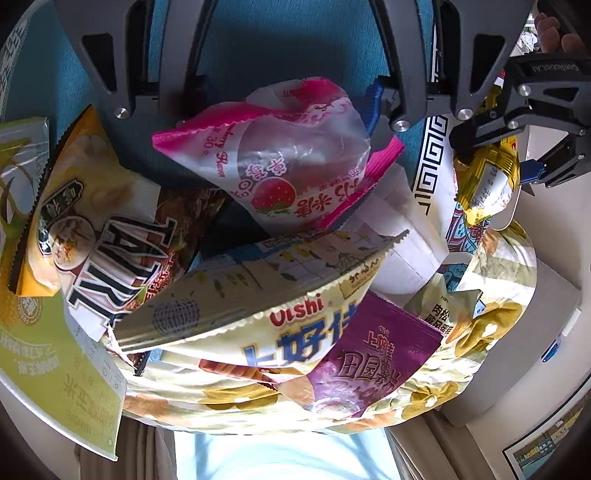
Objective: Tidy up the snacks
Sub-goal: 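Grasp the yellow wrapped snack with the left gripper while the right grasps the pink bag, then carry both bags over the cardboard box and open both grippers to drop them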
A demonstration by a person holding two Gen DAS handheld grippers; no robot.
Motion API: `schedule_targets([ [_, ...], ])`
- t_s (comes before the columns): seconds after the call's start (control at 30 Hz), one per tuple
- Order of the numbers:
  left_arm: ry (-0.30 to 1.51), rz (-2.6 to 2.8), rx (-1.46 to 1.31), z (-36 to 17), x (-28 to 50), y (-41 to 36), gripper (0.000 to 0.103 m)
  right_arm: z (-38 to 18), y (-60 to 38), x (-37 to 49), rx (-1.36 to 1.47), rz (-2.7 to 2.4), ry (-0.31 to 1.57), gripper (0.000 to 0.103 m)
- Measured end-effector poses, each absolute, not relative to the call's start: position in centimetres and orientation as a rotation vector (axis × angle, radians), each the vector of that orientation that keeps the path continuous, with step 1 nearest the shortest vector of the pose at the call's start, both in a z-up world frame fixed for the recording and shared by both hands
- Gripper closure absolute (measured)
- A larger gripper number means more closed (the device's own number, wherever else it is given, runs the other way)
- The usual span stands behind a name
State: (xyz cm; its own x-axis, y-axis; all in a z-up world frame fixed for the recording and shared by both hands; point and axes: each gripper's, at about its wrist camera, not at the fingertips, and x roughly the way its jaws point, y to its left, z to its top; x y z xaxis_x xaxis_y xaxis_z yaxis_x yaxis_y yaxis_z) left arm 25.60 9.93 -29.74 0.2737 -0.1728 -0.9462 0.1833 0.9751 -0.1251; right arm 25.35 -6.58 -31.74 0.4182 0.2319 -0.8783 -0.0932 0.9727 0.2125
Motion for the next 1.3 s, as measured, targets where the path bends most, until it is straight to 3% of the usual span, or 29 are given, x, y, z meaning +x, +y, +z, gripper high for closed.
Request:
schedule_targets([
  [0.4, 1.177, -0.347, 0.028, -23.2, 26.0, 7.3, 0.024, -27.8, -8.5, 21.7, 0.165, 0.179, 1.101, 0.051],
  [0.77, 1.011, -0.447, 0.078, -15.9, 28.7, -0.8, 0.024, -19.3, -15.6, 20.2, 0.216, 0.064, 0.908, 0.051],
  [1.3, 0.917, -0.475, 0.082, -10.7, 36.1, -22.6, 0.024, -12.5, -34.4, 23.1, 0.264, 0.03, 0.725, 0.051],
])
